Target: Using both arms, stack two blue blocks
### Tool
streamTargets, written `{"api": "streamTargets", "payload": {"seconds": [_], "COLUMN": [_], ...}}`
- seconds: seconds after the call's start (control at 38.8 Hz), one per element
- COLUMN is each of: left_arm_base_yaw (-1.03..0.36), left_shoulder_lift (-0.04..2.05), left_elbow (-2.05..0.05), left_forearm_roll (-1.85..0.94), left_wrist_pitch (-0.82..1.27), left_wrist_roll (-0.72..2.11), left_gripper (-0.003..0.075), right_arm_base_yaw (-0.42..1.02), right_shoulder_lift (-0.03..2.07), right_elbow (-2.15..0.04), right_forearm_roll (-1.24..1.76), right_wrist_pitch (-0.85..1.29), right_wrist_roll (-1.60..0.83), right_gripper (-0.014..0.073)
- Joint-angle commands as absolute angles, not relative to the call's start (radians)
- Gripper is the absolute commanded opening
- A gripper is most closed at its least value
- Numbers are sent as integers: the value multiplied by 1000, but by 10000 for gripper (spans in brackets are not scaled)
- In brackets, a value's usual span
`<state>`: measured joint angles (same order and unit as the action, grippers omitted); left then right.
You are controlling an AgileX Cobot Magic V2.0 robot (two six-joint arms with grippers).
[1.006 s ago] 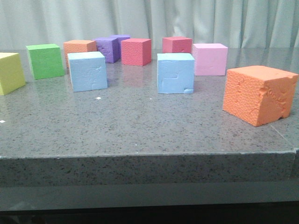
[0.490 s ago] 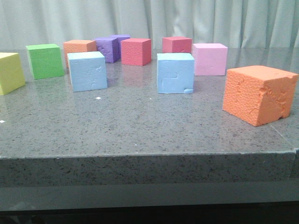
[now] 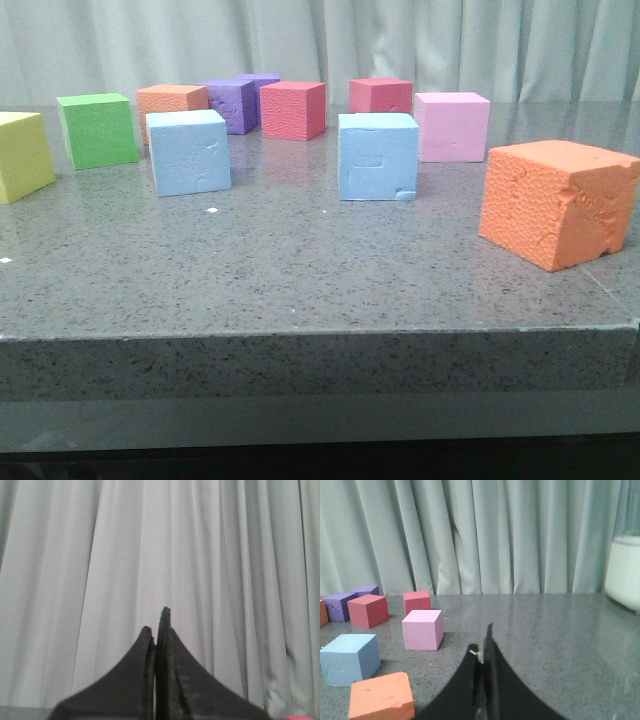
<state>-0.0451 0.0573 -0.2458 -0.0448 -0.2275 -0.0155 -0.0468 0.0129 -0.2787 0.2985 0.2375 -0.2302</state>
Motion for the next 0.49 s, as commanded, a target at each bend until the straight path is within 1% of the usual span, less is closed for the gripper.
{"api": "streamTargets", "payload": {"seconds": [0.0,0.18,0.28,0.46], "left_arm_base_yaw": [-45,-45,-45,-45], "left_shoulder_lift": [173,367,426,441], "left_elbow": [-396,-604,-642,-638], "left_forearm_roll": [-51,-51,-51,-51], "left_wrist_pitch": [-145,175,234,240], "left_wrist_roll": [-23,-23,-23,-23], "left_gripper": [-20,-20,-20,-20], "right_arm_base_yaw": [-50,-50,-50,-50], "right_shoulder_lift": [97,296,359,373], "right_elbow": [-424,-604,-648,-650], "right_forearm_roll": [253,253,254,254], "right_wrist_pitch": [264,457,518,509], "right_wrist_roll": [-245,-245,-245,-245], "right_gripper": [-60,-60,-60,-60]}}
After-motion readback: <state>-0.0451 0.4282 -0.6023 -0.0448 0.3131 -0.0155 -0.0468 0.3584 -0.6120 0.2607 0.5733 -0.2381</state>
